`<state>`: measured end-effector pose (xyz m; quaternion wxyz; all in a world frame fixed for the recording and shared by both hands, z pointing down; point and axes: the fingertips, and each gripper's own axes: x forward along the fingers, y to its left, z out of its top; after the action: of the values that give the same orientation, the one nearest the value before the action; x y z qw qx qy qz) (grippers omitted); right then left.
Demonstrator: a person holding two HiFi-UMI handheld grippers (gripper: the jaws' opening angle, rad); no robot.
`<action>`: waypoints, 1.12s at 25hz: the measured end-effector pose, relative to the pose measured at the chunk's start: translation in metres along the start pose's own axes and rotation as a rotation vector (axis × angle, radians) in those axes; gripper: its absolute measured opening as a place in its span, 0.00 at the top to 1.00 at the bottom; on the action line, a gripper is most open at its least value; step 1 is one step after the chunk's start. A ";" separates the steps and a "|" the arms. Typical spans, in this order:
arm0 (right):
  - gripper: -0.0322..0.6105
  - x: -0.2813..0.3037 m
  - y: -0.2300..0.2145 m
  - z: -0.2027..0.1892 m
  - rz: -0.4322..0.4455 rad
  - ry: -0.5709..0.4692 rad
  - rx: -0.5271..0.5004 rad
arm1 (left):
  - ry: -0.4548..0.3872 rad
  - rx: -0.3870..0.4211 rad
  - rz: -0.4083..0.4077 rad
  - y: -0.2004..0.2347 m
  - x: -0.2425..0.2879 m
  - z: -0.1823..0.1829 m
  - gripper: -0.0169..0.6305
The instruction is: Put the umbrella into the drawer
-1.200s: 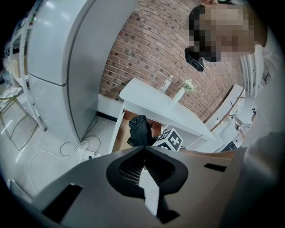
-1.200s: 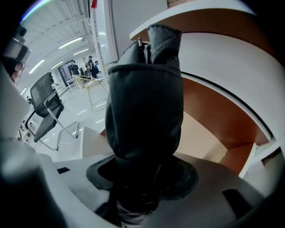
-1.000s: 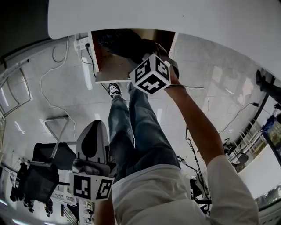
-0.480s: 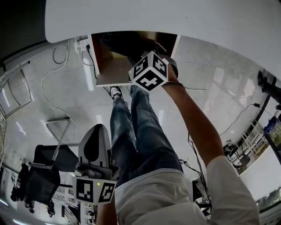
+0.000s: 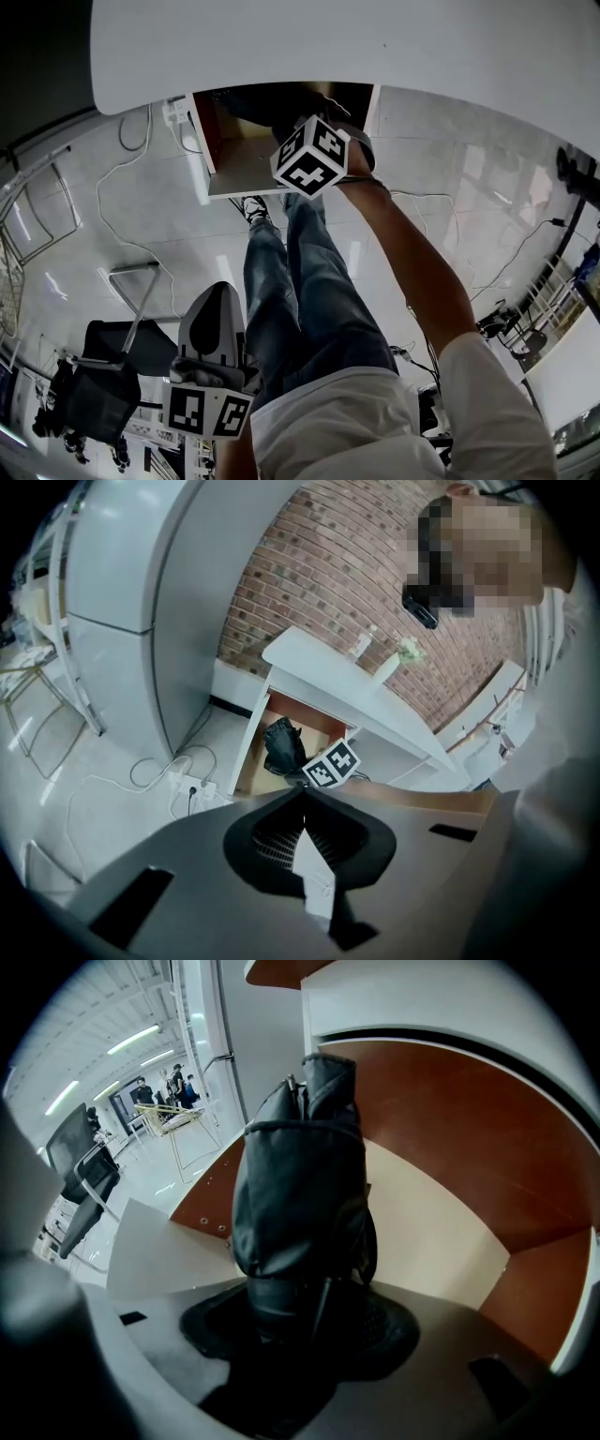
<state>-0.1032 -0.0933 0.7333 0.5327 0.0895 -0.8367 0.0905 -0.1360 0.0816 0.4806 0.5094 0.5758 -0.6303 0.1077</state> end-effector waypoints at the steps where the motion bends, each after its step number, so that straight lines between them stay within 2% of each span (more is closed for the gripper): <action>1: 0.57 0.001 0.000 0.000 -0.001 0.002 0.000 | 0.011 0.032 0.004 -0.002 0.000 -0.001 0.95; 3: 0.56 0.004 0.002 -0.002 0.002 0.009 -0.007 | 0.023 0.065 0.006 -0.005 0.001 -0.002 0.95; 7: 0.56 0.013 0.003 -0.007 0.002 0.025 -0.018 | 0.025 0.022 -0.018 -0.007 0.004 -0.004 0.95; 23: 0.56 0.033 0.008 -0.001 -0.009 0.021 -0.071 | 0.046 0.007 -0.024 -0.001 0.005 -0.012 0.95; 28: 0.54 0.036 0.005 -0.005 -0.012 0.039 -0.086 | 0.036 0.000 -0.053 -0.004 0.003 -0.012 0.95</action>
<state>-0.1153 -0.0891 0.7672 0.5529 0.0697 -0.8286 0.0531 -0.1257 0.0866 0.4864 0.5233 0.5902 -0.6056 0.1049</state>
